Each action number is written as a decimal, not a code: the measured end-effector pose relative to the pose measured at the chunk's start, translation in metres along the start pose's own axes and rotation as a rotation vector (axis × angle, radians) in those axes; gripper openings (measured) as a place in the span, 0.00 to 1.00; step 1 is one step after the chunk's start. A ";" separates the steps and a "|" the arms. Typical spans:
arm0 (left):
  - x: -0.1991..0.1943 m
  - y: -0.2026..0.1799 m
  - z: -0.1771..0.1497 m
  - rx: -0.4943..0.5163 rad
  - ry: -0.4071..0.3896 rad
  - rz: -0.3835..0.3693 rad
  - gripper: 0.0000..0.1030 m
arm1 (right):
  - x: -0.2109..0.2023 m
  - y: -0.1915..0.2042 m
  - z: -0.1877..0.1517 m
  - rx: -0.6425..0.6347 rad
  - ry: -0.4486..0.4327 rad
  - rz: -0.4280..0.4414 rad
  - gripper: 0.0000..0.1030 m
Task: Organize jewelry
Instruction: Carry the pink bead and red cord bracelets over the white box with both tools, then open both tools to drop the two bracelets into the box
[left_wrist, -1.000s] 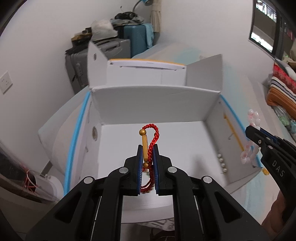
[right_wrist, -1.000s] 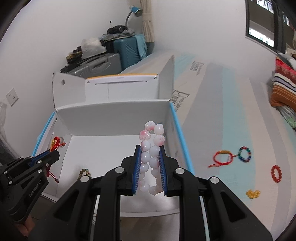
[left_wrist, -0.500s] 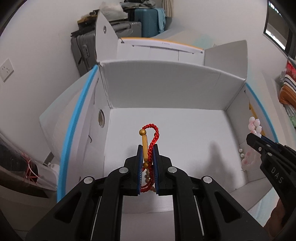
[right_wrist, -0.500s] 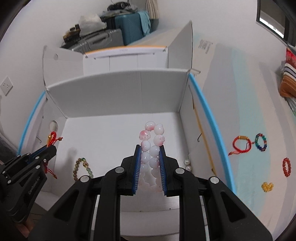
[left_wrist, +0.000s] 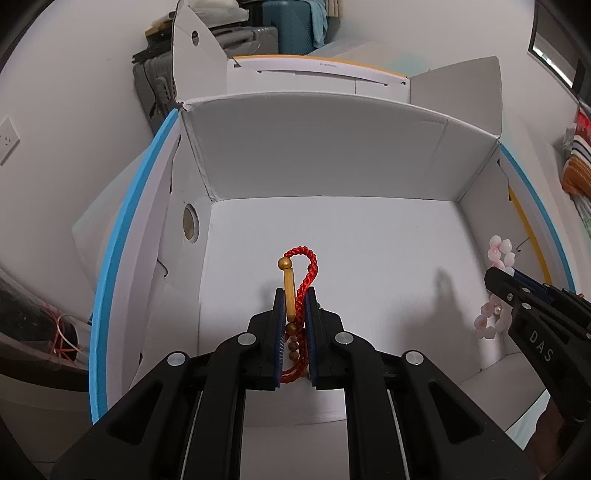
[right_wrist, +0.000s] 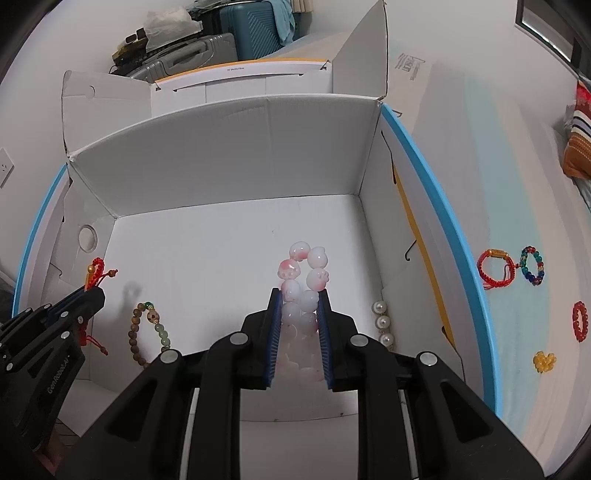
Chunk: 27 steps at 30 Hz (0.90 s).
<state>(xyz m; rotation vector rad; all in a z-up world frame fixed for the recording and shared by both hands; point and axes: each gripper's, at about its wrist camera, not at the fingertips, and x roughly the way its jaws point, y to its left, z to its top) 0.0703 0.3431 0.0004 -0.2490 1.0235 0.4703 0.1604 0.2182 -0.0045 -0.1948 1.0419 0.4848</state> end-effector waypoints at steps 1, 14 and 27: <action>0.000 0.000 0.000 0.001 0.000 0.000 0.09 | -0.001 0.000 0.000 0.000 -0.001 0.000 0.17; 0.001 -0.001 -0.001 0.009 0.006 -0.007 0.12 | -0.002 0.003 -0.002 -0.012 -0.006 0.006 0.18; -0.014 0.002 -0.005 -0.010 -0.046 -0.002 0.45 | -0.015 0.007 -0.005 -0.024 -0.055 0.017 0.41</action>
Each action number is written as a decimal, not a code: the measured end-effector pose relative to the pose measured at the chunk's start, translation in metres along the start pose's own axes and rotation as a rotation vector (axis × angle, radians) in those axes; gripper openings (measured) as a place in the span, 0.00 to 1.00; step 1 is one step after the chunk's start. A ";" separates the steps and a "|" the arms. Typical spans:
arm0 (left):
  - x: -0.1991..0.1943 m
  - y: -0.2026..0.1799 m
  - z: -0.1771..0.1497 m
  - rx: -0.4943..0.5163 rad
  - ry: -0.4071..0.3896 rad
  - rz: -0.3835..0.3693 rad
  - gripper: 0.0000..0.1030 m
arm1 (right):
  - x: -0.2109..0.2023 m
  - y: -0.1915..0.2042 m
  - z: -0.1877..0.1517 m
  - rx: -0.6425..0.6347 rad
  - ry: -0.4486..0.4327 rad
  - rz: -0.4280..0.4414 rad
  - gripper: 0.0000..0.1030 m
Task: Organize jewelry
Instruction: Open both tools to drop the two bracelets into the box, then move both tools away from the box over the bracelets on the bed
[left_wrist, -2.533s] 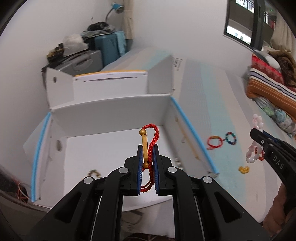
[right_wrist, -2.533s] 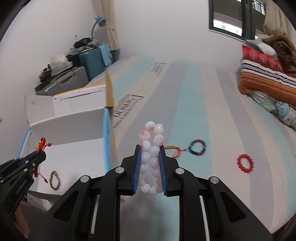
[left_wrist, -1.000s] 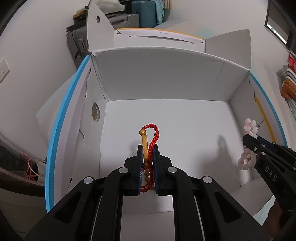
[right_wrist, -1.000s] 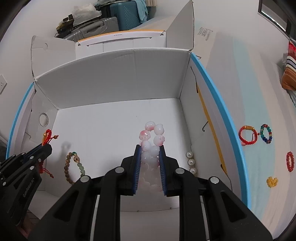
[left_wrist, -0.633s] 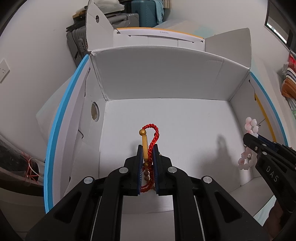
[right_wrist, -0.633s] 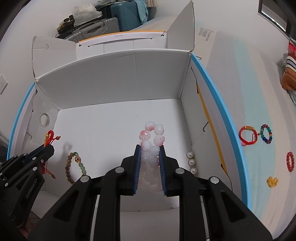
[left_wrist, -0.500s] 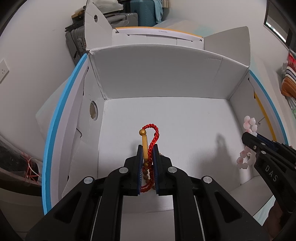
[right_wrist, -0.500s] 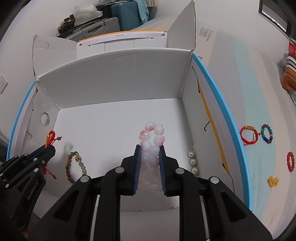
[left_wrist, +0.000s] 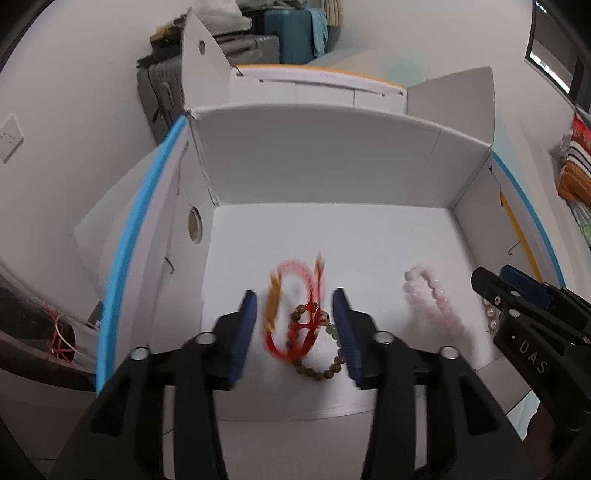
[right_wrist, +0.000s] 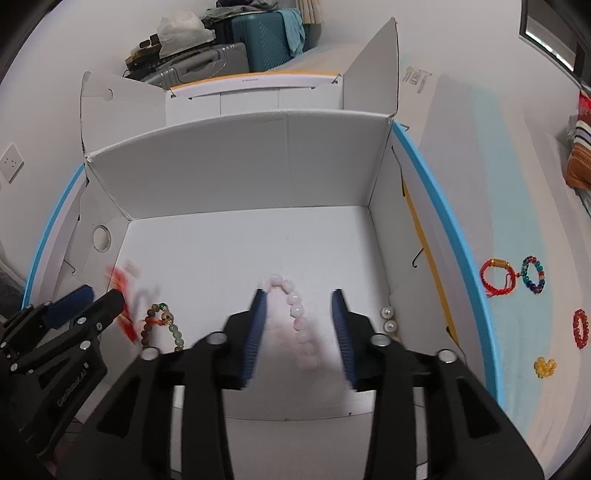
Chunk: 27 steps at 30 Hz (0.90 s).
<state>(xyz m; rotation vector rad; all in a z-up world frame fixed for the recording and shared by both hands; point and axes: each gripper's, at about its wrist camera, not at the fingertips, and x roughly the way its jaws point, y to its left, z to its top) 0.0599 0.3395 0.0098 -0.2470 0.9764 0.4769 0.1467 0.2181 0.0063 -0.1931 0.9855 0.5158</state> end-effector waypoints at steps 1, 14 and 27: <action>-0.003 0.000 0.000 0.001 -0.009 0.006 0.49 | -0.002 0.000 0.000 0.001 -0.007 0.000 0.44; -0.043 0.000 -0.014 -0.003 -0.102 0.019 0.85 | -0.043 -0.006 -0.005 -0.026 -0.116 -0.012 0.69; -0.074 -0.027 -0.024 0.036 -0.179 -0.006 0.94 | -0.081 -0.038 -0.012 0.028 -0.209 -0.022 0.90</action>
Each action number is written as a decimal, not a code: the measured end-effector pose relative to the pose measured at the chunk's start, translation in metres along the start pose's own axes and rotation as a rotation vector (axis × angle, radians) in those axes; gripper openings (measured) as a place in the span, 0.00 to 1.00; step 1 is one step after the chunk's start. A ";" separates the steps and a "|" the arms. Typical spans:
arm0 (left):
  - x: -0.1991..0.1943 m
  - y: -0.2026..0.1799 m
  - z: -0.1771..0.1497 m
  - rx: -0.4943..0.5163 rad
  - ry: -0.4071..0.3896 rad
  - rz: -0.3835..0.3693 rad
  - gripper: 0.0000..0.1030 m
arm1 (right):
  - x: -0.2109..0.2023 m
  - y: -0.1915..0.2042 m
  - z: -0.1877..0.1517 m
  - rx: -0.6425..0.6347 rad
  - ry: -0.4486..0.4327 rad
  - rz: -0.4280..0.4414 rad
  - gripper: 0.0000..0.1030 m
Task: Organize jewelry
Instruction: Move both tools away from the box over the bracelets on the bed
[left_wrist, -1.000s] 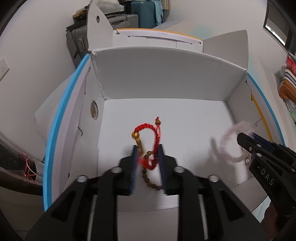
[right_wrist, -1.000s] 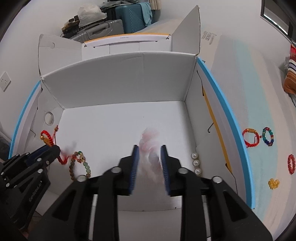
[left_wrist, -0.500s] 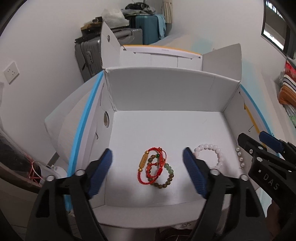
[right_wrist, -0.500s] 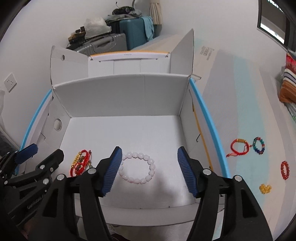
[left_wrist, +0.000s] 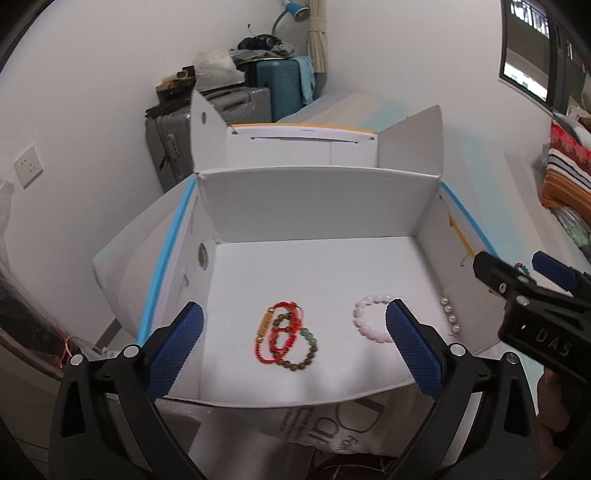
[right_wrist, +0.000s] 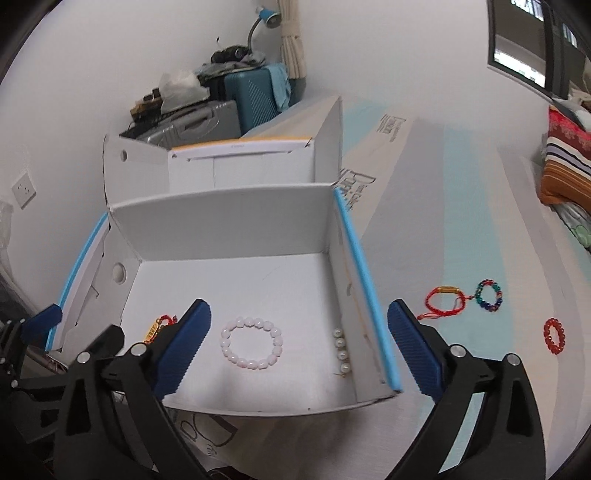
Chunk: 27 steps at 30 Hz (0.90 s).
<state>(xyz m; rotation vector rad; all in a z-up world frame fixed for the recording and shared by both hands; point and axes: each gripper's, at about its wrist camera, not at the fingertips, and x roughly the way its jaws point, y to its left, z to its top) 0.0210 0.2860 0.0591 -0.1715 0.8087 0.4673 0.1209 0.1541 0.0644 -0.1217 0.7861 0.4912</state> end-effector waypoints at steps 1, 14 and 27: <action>-0.002 -0.004 0.000 0.004 -0.005 -0.006 0.94 | -0.003 -0.004 0.000 0.005 -0.007 -0.003 0.91; -0.018 -0.071 0.002 0.055 -0.039 -0.085 0.94 | -0.032 -0.074 -0.008 0.071 -0.025 -0.065 0.91; -0.019 -0.172 -0.003 0.179 -0.034 -0.191 0.94 | -0.051 -0.186 -0.030 0.169 -0.017 -0.170 0.91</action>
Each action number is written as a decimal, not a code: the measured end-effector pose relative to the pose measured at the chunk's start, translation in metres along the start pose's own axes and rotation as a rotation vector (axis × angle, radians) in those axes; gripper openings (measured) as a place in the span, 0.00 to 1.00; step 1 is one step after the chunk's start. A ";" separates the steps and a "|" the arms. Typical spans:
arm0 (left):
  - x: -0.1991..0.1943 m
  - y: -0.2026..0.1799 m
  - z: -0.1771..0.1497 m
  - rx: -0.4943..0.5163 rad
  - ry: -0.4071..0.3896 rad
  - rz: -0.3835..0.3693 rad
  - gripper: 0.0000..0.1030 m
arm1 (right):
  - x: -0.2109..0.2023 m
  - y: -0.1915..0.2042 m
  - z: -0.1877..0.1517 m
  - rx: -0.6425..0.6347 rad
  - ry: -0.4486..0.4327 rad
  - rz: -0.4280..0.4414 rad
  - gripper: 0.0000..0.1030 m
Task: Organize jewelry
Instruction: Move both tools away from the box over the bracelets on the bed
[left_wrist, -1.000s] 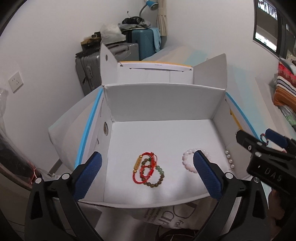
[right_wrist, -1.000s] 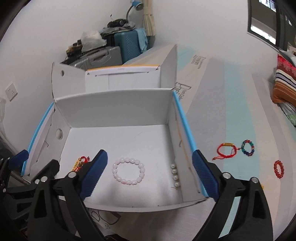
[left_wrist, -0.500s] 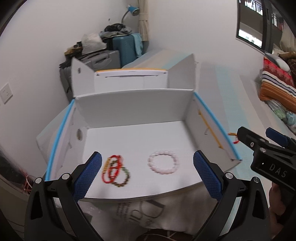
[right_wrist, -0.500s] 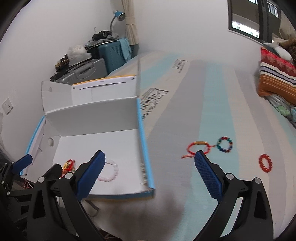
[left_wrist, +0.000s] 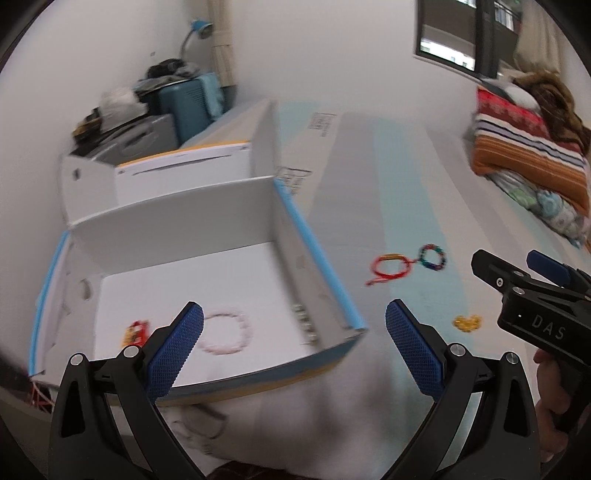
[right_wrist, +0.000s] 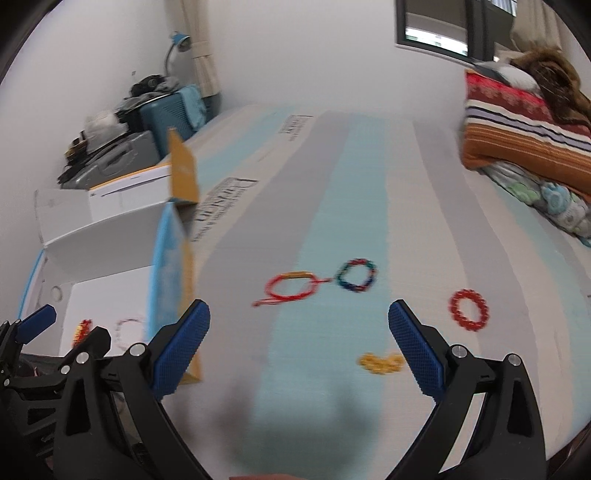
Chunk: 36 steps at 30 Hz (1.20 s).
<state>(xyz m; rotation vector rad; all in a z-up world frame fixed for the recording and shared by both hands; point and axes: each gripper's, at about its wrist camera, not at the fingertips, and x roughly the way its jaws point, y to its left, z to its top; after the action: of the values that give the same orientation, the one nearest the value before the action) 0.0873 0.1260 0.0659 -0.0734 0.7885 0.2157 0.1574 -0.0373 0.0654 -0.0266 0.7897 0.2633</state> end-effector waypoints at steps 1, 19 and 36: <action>0.002 -0.009 0.001 0.010 0.000 -0.007 0.94 | 0.001 -0.009 0.000 0.008 0.002 -0.009 0.91; 0.068 -0.150 0.001 0.149 0.063 -0.146 0.94 | 0.038 -0.167 -0.003 0.132 0.063 -0.167 0.93; 0.152 -0.215 -0.030 0.209 0.221 -0.249 0.94 | 0.115 -0.231 -0.024 0.215 0.181 -0.227 0.93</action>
<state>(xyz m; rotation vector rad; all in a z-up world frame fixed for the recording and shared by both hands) 0.2180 -0.0627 -0.0665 0.0030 1.0087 -0.1135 0.2746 -0.2379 -0.0497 0.0634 0.9830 -0.0407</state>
